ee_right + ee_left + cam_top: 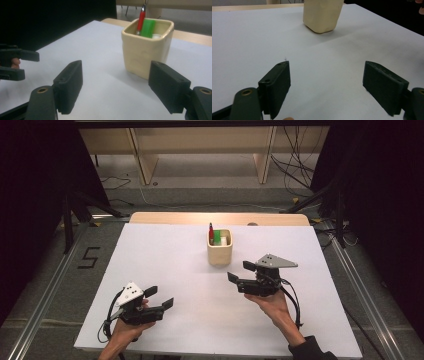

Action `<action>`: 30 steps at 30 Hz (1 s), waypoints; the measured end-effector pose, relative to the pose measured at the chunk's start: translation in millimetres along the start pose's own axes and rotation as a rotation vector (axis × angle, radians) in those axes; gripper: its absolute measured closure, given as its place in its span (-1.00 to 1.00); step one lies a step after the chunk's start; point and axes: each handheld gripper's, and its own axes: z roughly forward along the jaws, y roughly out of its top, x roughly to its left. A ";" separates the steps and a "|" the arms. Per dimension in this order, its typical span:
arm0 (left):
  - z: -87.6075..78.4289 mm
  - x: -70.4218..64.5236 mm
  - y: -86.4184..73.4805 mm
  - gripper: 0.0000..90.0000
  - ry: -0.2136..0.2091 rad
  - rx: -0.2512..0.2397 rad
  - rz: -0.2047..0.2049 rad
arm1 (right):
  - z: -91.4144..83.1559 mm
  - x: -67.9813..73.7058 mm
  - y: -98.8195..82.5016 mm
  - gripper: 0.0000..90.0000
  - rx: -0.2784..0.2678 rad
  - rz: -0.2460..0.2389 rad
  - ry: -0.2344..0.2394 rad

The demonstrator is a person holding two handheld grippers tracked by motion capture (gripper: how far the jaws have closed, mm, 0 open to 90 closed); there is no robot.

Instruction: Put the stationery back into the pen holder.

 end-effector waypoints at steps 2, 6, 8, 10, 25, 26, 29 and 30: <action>-0.6 -0.2 0.5 -0.52 -0.005 -0.004 0.002 | -3.3 -1.2 -4.1 -0.37 0.003 0.003 -0.004; -1.8 -1.2 0.8 -0.52 -0.015 -0.003 0.004 | -11.2 -1.8 -10.8 -0.38 -0.008 0.005 -0.007; -2.0 -1.0 0.5 -0.52 -0.017 0.002 0.005 | -14.5 -1.0 -13.7 -0.40 -0.006 0.004 -0.006; -2.0 -0.9 0.8 -0.52 -0.018 0.002 0.003 | -18.0 0.0 -16.4 -0.40 -0.009 0.007 -0.001; -2.5 -2.5 1.3 -0.52 -0.034 0.018 0.019 | -33.6 6.3 -38.9 -0.47 0.011 -0.009 0.020; -2.4 -2.7 1.3 -0.52 -0.035 0.017 0.019 | -34.3 6.5 -40.0 -0.48 0.011 -0.011 0.021; -2.2 -3.5 1.5 -0.52 -0.041 0.020 0.020 | -36.6 8.0 -42.7 -0.49 0.011 -0.021 0.019; -2.1 -3.7 1.5 -0.52 -0.044 0.022 0.022 | -37.4 8.5 -43.5 -0.49 0.010 -0.023 0.019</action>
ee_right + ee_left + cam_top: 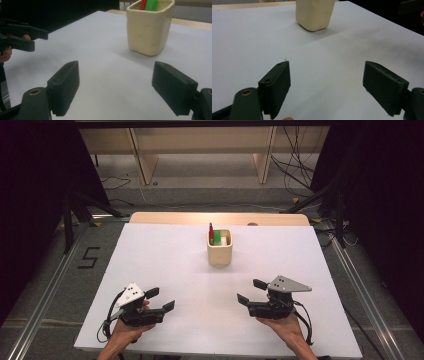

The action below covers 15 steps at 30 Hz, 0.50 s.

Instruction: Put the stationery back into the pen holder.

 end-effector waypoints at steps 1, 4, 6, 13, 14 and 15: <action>0.0 -0.2 0.0 -0.52 -0.002 0.003 0.002 | -0.6 0.2 -1.0 -0.49 -0.002 -0.005 0.001; 0.0 -1.2 0.0 -0.52 -0.010 0.009 0.007 | -3.1 1.4 -4.0 -0.49 0.001 -0.009 0.001; 0.3 -2.1 -0.1 -0.52 -0.012 0.010 0.012 | -5.2 1.8 -6.1 -0.49 0.004 -0.016 -0.001; 0.4 -3.1 -0.4 -0.52 -0.021 0.016 0.015 | -14.4 1.5 -18.4 -0.49 0.002 -0.015 -0.012; 0.4 -3.2 -0.4 -0.52 -0.021 0.017 0.016 | -15.5 1.7 -19.9 -0.48 0.004 -0.014 -0.012; 0.3 -3.4 -0.4 -0.52 -0.023 0.019 0.017 | -16.5 2.1 -21.3 -0.48 0.001 -0.014 -0.011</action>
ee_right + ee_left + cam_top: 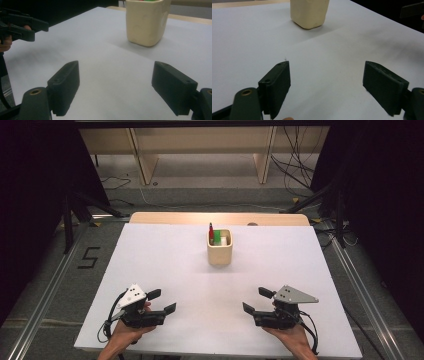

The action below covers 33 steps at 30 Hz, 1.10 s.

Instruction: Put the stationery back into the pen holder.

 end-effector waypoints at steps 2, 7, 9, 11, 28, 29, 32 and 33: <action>0.1 -0.7 -0.1 -0.52 -0.004 0.003 0.006 | -2.2 0.8 -2.1 -0.48 0.001 -0.004 -0.008; 1.5 -2.4 -0.8 -0.53 -0.008 0.015 0.018 | -7.4 0.7 -7.9 -0.50 -0.006 -0.002 -0.018; 1.9 -3.1 -1.3 -0.53 -0.008 0.018 0.018 | -8.9 -0.4 -10.8 -0.51 -0.002 0.004 -0.023; 1.8 -3.7 -1.6 -0.54 -0.009 0.020 0.021 | -10.4 -1.5 -13.8 -0.51 -0.003 0.011 -0.028; 1.0 -4.4 -2.4 -0.54 -0.001 0.023 0.028 | -16.6 -1.9 -22.5 -0.53 -0.001 0.015 -0.039; 1.2 -4.2 -2.5 -0.54 0.000 0.024 0.028 | -16.9 -1.9 -22.4 -0.54 -0.002 0.016 -0.040; 1.2 -3.3 -2.5 -0.54 0.004 0.023 0.028 | -17.3 -2.7 -22.0 -0.54 -0.006 0.017 -0.040; 1.1 -3.1 -2.5 -0.54 0.005 0.022 0.027 | -17.3 -2.7 -21.8 -0.55 -0.009 0.023 -0.039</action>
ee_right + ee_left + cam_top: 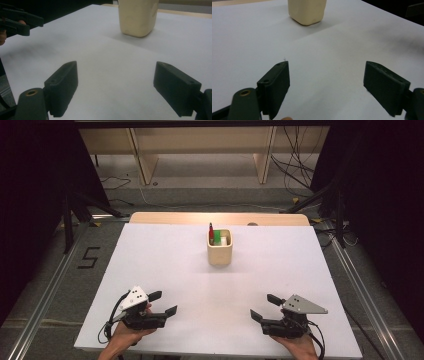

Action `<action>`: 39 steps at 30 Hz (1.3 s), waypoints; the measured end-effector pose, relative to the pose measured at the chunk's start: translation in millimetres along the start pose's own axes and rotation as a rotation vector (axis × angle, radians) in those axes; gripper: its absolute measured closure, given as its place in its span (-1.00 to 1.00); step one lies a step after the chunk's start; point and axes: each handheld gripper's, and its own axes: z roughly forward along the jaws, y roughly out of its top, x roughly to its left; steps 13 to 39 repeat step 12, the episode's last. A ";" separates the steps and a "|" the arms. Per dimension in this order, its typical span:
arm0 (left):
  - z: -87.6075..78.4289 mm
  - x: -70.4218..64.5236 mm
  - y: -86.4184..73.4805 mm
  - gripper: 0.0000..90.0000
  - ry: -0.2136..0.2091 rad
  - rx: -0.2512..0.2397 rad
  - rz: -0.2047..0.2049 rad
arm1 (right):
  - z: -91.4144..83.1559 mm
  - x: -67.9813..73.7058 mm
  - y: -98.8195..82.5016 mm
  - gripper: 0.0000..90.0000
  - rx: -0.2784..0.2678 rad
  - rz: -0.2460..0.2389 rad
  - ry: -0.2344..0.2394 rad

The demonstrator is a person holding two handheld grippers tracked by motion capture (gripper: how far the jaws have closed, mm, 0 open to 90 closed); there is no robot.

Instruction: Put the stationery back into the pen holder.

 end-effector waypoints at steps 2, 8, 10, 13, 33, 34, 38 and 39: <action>0.0 0.3 0.0 -0.54 0.001 0.001 -0.002 | 0.0 -0.4 0.0 -0.56 0.001 0.002 0.002; 0.0 0.4 -0.1 -0.54 0.002 0.001 -0.001 | 0.8 -0.5 -0.3 -0.58 0.002 0.001 -0.003; 0.1 0.5 -0.1 -0.54 0.003 0.000 -0.003 | 0.5 -0.5 -0.1 -0.58 0.000 -0.003 -0.004; 0.3 0.4 -0.2 -0.54 0.003 0.000 -0.004 | 0.6 -0.4 -0.1 -0.58 0.000 -0.003 -0.004; 0.3 0.4 -0.2 -0.54 0.003 0.000 -0.004 | 0.6 -0.4 -0.1 -0.58 0.000 -0.003 -0.004; 0.3 0.4 -0.2 -0.54 0.003 0.000 -0.004 | 0.6 -0.4 -0.1 -0.58 0.000 -0.003 -0.004; 0.3 0.4 -0.2 -0.54 0.003 0.000 -0.004 | 0.6 -0.4 -0.1 -0.58 0.000 -0.003 -0.004; 0.3 0.4 -0.2 -0.54 0.003 0.000 -0.004 | 0.6 -0.4 -0.1 -0.58 0.000 -0.003 -0.004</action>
